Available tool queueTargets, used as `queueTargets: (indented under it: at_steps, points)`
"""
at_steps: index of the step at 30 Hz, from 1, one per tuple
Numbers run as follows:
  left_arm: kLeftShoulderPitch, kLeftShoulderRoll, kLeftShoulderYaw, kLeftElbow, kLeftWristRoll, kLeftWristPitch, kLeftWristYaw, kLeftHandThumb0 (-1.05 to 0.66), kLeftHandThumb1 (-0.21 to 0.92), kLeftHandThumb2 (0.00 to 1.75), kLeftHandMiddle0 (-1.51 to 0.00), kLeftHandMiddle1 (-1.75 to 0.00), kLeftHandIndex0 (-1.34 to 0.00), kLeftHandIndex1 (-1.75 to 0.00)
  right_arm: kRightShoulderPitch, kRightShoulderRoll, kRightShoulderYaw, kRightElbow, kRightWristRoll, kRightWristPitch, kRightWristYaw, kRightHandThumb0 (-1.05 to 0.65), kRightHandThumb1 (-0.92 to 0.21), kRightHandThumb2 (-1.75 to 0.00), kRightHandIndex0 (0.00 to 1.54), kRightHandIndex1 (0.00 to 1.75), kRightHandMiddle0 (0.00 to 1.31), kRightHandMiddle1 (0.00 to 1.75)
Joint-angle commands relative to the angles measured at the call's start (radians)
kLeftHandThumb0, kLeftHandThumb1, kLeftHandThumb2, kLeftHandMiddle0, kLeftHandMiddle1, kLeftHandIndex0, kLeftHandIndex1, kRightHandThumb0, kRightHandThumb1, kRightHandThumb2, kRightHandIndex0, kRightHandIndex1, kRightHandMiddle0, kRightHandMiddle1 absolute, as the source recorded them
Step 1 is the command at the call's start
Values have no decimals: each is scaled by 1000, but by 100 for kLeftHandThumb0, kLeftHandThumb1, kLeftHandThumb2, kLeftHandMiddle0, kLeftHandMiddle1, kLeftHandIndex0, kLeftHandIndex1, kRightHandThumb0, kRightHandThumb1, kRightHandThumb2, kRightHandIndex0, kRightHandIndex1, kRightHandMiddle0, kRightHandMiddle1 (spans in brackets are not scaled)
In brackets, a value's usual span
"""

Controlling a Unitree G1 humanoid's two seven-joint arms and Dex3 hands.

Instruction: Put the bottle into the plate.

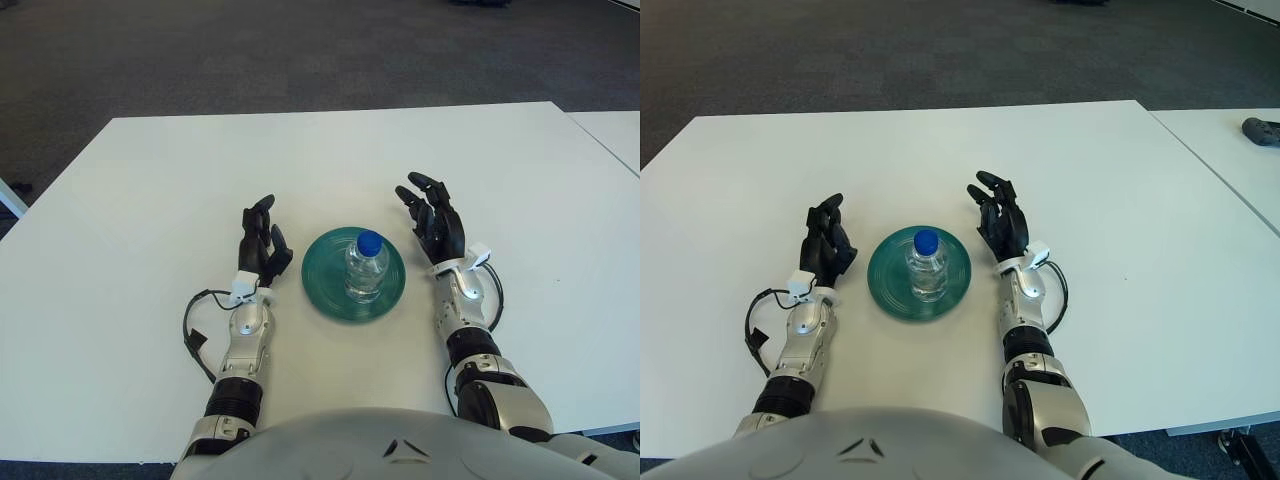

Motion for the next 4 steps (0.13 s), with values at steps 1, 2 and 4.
queueTargets:
  at_steps: [1, 2, 4]
  points:
    - [51, -14, 12, 53, -31, 5, -16, -94, 92, 90, -56, -5, -13, -92, 105, -6, -9, 51, 3, 12, -7, -87, -92, -53, 49, 64, 1, 97]
    - [51, -15, 13, 53, -32, 4, -17, -93, 92, 90, -57, -5, -13, -92, 106, -6, -9, 50, 3, 12, -7, -87, -92, -53, 48, 64, 2, 97]
    - [56, -17, 15, 47, -31, 4, -17, -93, 92, 90, -57, -5, -13, -92, 115, -6, -7, 42, 3, 15, -7, -86, -92, -53, 48, 63, 2, 97]
